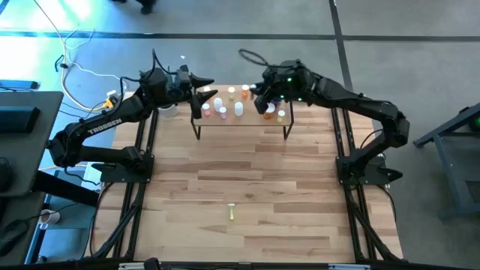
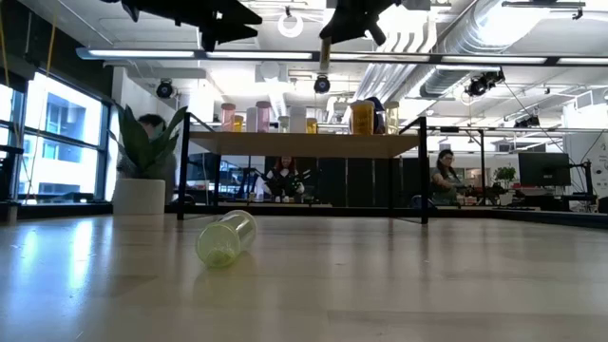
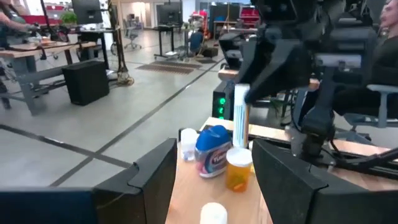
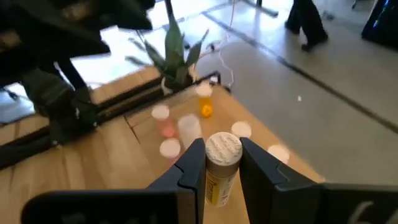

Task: Pick and place medicine bottles onto shelf by color
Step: Put the white yellow pill bottle on the shelf, then put the yellow pill bottle on the shelf

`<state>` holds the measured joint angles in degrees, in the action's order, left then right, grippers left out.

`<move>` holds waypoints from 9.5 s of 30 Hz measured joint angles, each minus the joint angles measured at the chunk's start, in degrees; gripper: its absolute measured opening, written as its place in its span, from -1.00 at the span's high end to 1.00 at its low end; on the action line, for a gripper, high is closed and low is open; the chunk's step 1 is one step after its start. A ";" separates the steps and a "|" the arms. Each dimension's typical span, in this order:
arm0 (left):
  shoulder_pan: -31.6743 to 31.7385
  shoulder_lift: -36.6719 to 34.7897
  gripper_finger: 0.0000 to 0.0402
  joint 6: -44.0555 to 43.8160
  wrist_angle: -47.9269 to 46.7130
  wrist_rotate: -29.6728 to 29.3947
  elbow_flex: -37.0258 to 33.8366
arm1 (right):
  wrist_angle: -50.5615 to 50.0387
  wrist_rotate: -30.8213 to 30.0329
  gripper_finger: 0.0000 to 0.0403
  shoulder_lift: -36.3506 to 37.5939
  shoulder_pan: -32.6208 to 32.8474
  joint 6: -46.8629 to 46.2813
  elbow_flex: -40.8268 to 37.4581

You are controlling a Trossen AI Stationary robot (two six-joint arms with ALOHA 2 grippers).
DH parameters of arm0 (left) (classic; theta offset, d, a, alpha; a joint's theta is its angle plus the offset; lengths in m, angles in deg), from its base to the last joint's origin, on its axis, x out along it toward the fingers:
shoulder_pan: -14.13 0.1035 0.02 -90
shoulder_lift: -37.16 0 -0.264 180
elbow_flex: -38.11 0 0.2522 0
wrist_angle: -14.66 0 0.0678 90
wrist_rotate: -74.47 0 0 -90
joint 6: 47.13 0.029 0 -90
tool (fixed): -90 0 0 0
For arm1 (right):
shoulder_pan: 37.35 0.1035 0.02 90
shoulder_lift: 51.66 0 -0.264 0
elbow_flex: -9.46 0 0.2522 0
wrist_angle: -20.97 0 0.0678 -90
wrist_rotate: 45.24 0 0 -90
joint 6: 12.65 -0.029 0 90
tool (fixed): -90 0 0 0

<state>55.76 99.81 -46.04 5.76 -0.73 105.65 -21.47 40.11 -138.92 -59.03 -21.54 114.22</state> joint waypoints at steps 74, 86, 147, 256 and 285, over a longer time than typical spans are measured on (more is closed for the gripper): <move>-0.04 0.07 0.01 -2.39 -0.77 -6.82 0.00 | 11.55 15.54 0.72 -5.27 -4.41 13.84 -15.43; -0.04 0.07 0.01 -2.39 -0.79 -6.77 0.00 | 8.57 14.36 0.69 -5.27 -4.50 15.10 -15.43; -0.04 0.07 0.01 -2.39 -0.83 -5.90 -0.02 | 11.81 -3.37 0.70 -4.99 4.79 5.84 -17.27; -35.90 -9.84 0.01 -27.27 -62.05 -8.53 -0.04 | 10.63 1.89 0.15 -16.18 39.48 -44.80 1.93; -40.89 -9.86 0.01 -29.62 -62.64 -17.64 -0.04 | 3.07 5.12 0.15 -35.24 42.45 -71.31 1.92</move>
<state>14.86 89.96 -75.66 -56.88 -18.37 105.61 -18.40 45.23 -174.16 -16.58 -92.85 116.14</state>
